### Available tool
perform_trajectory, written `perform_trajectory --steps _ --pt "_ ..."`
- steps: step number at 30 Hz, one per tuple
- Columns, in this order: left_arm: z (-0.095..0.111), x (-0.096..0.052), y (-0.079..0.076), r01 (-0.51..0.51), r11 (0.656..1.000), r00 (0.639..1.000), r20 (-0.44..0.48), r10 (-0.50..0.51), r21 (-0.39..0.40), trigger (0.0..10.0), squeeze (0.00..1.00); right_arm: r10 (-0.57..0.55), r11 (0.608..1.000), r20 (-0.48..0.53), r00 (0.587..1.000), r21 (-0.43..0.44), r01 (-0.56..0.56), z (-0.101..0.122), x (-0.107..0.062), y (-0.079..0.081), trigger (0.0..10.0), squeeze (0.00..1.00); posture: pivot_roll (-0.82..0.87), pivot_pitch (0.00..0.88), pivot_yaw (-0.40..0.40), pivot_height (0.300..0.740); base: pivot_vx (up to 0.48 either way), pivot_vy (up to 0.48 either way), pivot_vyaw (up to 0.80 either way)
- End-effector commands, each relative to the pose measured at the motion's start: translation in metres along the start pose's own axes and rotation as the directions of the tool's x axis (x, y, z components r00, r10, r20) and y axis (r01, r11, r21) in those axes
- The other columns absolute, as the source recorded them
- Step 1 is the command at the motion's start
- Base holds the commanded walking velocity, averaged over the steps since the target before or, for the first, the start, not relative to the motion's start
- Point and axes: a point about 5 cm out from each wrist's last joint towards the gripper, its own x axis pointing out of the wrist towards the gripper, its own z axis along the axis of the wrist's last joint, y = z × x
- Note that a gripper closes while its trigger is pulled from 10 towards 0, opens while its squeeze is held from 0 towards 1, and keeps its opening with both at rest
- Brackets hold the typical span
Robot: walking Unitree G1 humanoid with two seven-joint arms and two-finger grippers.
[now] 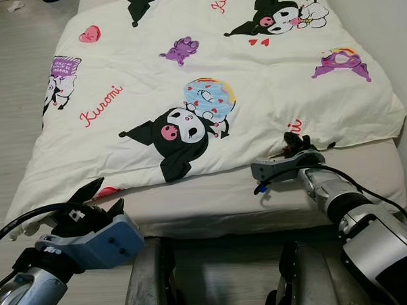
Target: Clean up the room
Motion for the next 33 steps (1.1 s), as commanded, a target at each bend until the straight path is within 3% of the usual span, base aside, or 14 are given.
perform_trajectory --steps 1,16,22,26,33 --pt "-0.005 -0.004 0.001 0.01 1.0 1.0 -0.026 -0.01 0.029 10.0 0.0 0.051 0.999 0.005 0.999 0.001 -0.051 0.0 -0.004 0.015 0.0 0.0 0.42 0.491 0.109 0.522 0.0 0.0 0.0" --pt "-0.01 -0.001 0.003 -0.007 0.999 0.999 -0.035 0.009 0.053 10.0 0.0 0.069 0.998 0.03 0.997 0.009 -0.069 0.002 -0.005 0.017 0.0 0.0 0.36 0.496 0.089 0.522 0.0 0.0 0.0" --pt "-0.01 0.002 0.002 -0.017 0.999 0.999 -0.03 0.019 0.052 10.0 0.0 0.161 0.987 0.1 0.982 0.004 -0.162 0.009 -0.009 0.029 0.0 0.0 0.35 0.49 0.081 0.522 0.0 0.0 0.0" --pt "-0.009 0.005 0.0 -0.021 0.999 1.0 -0.02 0.022 0.047 10.0 0.0 0.287 0.957 0.125 0.95 0.005 -0.29 0.003 -0.016 0.046 0.0 0.0 0.33 0.491 0.073 0.522 0.0 0.0 0.0" --pt "-0.01 0.005 -0.001 -0.023 0.999 1.0 -0.018 0.023 0.046 10.0 0.0 0.328 0.943 0.118 0.937 0.016 -0.332 -0.007 -0.019 0.049 0.0 0.0 0.32 0.489 0.07 0.522 0.0 0.0 0.0"
